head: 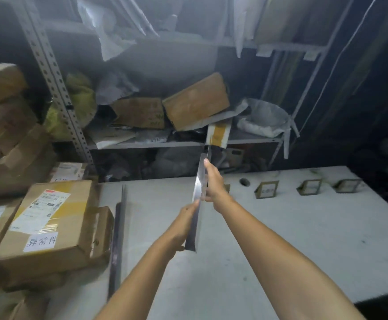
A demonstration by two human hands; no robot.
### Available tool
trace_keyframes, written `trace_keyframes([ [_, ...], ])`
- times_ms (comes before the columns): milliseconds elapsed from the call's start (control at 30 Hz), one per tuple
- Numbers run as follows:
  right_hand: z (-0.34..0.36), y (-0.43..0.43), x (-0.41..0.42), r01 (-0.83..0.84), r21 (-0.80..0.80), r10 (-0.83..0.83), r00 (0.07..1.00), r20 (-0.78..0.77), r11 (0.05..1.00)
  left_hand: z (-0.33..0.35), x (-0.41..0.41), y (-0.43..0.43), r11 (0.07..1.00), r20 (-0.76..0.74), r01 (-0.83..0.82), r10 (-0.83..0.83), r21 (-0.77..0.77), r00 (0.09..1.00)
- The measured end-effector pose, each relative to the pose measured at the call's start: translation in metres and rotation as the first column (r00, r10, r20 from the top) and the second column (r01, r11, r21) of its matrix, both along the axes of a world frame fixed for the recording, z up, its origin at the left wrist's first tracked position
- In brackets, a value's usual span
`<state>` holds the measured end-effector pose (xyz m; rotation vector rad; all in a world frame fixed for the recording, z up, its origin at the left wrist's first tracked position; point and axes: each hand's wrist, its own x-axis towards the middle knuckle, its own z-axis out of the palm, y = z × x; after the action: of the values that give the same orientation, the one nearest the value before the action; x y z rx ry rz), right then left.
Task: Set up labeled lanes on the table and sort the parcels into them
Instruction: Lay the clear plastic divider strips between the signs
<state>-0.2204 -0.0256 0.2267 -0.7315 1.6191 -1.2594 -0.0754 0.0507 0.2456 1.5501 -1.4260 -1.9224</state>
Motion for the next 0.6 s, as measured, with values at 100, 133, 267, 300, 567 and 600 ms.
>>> trace_keyframes([
  [100, -0.02, 0.011, -0.052, 0.024, 0.021, -0.024, 1.0, -0.017, 0.999, -0.022, -0.054, 0.002, 0.997, -0.003, 0.043, -0.043, 0.06, 0.999],
  [133, -0.028, 0.014, -0.071, 0.03, 0.039, -0.029, 0.999, -0.021, 0.999, -0.029, -0.072, 0.002, 0.996, -0.006, 0.053, -0.052, 0.077, 0.999],
  [267, -0.062, 0.02, -0.136, 0.028, 0.106, -0.024, 0.999, -0.039, 0.994, -0.057, -0.137, 0.006, 0.988, -0.027, 0.109, -0.107, 0.108, 0.994],
  [300, -0.07, 0.02, -0.152, 0.027, 0.12, -0.022, 0.999, -0.04, 0.992, -0.064, -0.152, 0.006, 0.987, -0.024, 0.112, -0.11, 0.113, 0.994],
  [567, -0.138, -0.007, -0.234, -0.029, 0.195, 0.022, 0.999, 0.037, 0.98, -0.131, -0.243, -0.014, 0.986, 0.011, -0.004, 0.002, 0.167, 1.0],
  [600, -0.145, -0.01, -0.238, -0.045, 0.198, 0.036, 0.998, 0.05, 0.979, -0.137, -0.249, -0.017, 0.985, 0.02, -0.015, 0.012, 0.171, 1.0],
])
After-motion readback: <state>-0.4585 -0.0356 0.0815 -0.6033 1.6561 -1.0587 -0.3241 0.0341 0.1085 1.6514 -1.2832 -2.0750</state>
